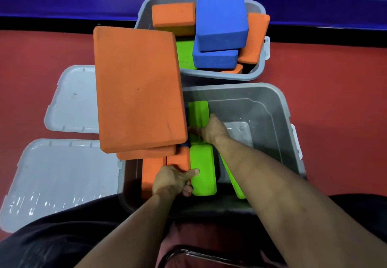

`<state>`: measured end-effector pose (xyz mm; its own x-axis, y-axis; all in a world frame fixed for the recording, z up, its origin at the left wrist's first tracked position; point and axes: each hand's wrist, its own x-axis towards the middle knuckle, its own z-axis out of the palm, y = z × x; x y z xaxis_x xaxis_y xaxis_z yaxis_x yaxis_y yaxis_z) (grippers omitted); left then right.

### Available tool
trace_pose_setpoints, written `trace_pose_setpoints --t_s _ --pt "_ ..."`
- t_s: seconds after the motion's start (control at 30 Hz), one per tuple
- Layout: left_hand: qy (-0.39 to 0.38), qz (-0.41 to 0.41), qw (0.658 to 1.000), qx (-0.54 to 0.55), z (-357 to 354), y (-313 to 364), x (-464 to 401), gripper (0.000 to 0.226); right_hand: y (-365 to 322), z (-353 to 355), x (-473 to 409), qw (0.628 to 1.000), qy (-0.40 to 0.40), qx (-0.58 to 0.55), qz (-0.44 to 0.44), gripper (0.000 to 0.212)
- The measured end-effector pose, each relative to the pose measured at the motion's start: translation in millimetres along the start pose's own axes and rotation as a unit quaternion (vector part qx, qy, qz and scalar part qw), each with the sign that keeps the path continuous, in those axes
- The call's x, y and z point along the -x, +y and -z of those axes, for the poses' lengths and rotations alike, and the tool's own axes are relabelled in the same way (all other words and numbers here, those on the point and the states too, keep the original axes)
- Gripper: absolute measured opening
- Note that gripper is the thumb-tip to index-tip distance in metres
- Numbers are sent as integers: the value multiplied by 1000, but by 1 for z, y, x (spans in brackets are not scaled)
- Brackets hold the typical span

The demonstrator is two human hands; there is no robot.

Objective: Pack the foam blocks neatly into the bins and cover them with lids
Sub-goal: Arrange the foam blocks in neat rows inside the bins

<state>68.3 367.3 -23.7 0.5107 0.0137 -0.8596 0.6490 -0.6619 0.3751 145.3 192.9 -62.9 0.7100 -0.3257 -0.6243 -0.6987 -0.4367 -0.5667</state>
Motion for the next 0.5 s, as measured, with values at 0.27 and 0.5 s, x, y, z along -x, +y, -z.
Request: trace_pose_setpoints --t_s 0.27,0.5 --pt "35 -42 994 -99 -4 -8 12 53 14 4 38 998 -44 -41 30 81" --pt "110 -83 969 -203 -10 -12 32 64 66 80 116 997 35 10 62 87"
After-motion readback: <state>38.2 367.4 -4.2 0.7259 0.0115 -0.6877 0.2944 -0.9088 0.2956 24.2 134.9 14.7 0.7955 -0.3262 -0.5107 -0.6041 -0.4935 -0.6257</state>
